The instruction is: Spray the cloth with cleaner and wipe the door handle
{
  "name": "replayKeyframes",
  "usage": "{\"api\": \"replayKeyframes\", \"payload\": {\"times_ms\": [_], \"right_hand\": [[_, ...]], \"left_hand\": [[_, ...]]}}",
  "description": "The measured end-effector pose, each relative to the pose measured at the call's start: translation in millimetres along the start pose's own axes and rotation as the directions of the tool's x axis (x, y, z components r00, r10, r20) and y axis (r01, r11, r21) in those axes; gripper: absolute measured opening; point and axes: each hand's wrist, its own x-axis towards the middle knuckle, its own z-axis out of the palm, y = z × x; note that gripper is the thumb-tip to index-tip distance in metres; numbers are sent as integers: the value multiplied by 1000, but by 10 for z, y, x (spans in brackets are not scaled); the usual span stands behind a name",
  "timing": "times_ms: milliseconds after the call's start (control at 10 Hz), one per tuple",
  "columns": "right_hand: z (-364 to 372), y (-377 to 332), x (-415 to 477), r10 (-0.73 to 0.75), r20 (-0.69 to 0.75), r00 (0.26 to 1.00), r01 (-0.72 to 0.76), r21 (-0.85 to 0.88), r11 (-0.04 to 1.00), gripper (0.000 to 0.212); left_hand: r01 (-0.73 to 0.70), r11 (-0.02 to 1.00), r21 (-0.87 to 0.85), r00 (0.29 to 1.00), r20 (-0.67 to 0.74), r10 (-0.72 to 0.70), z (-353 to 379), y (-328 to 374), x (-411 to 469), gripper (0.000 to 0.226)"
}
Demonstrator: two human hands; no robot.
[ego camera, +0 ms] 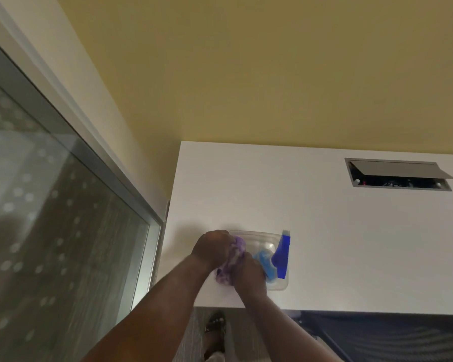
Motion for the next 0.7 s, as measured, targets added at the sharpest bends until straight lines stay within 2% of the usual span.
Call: {"api": "replayKeyframes", "payload": {"times_ms": [100, 200, 300, 400, 500, 600, 700], "right_hand": [[-5, -22, 0, -33, -69, 997, 35, 22, 999, 15], [-65, -88, -73, -80, -109, 991, 67, -116, 991, 30], [-149, -93, -178, -158, -160, 974, 147, -78, 986, 42], [-303, -150, -297, -93, -104, 990, 101, 77, 992, 50], [-456, -184, -459, -44, -127, 991, 71, 220, 973, 57], [-594, -160, -728, -105, -134, 985, 133, 219, 967, 73], [-691, -132, -929, -161, -149, 976, 187, 183, 965, 76]], "left_hand": [[3, 1000, -3, 1000, 6, -3, 5, -18, -40, 29], [29, 1000, -9, 1000, 7, -29, -39, 4, -105, 28], [30, 999, 25, 999, 17, -30, -101, 80, -227, 25], [35, 999, 22, 999, -39, -35, -190, 203, -378, 28], [3, 995, 98, 991, -135, 11, -222, 298, -527, 38], [-29, 985, 170, 988, -142, 54, -299, 430, -770, 51], [-25, 973, 229, 983, -169, 65, -325, 540, -960, 58]]}}
